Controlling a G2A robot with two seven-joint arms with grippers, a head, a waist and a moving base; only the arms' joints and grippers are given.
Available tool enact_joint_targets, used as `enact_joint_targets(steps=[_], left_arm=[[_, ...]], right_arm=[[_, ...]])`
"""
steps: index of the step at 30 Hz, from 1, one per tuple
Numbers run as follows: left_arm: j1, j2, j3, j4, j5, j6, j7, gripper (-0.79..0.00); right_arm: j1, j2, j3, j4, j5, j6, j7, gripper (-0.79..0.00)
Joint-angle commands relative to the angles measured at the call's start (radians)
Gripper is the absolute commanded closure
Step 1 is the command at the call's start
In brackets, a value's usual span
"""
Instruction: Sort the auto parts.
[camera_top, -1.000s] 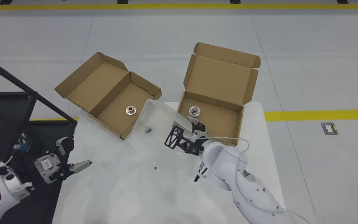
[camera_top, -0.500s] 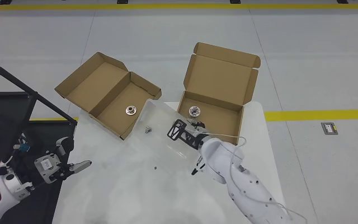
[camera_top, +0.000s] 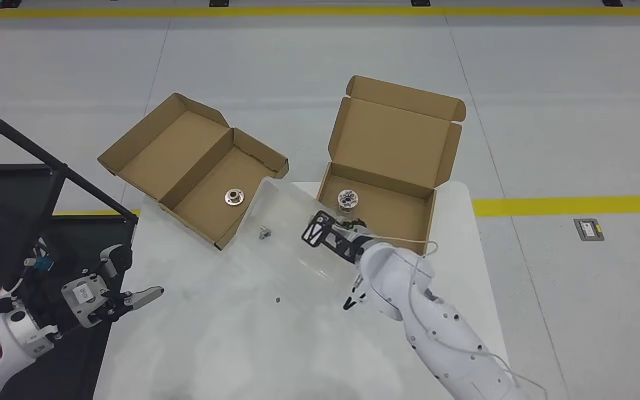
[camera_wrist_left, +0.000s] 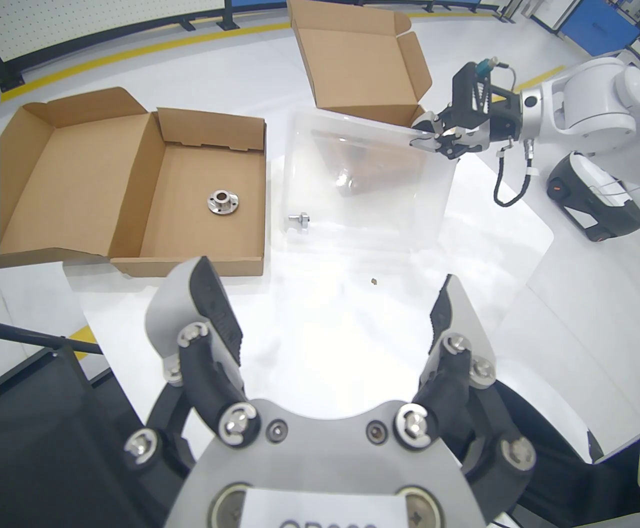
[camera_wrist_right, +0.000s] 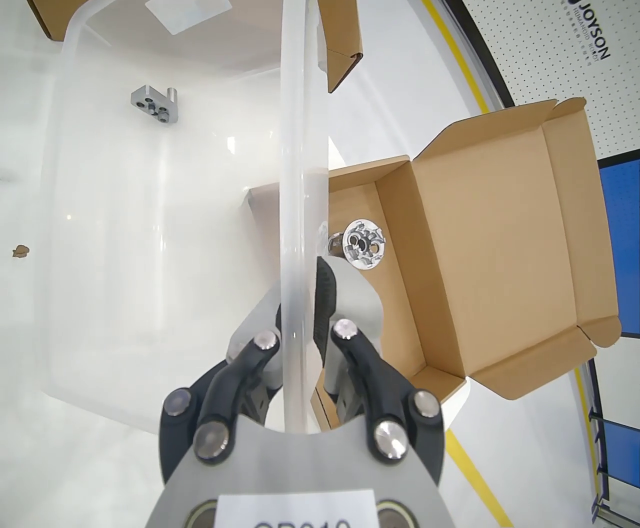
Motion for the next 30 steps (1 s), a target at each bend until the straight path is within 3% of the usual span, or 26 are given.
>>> enact_joint_targets(steps=[1,11,22,30], left_arm=[[0.000,0.000,0.000,0.000,0.000,0.000,0.000,-0.785],[0.000,0.000,0.000,0.000,0.000,0.000,0.000,-0.785],[0.000,0.000,0.000,0.000,0.000,0.000,0.000,-0.785],[-0.002,-0.004,0.008,-0.027,0.024,-0.034,-0.023,-0.785]], right_arm=[[-0.001,-0.001,0.005,0.002,0.004,-0.003,-0.002,0.000],[-0.045,0.007,0.066,-0.056,0.054,-0.048,-0.029,0.000],[-0.156,0.039,0.172,-0.170,0.245,-0.316,-0.059,0.000],[-0.173,0.055,0.172,-0.130,0.335,-0.512,-0.057,0.000]])
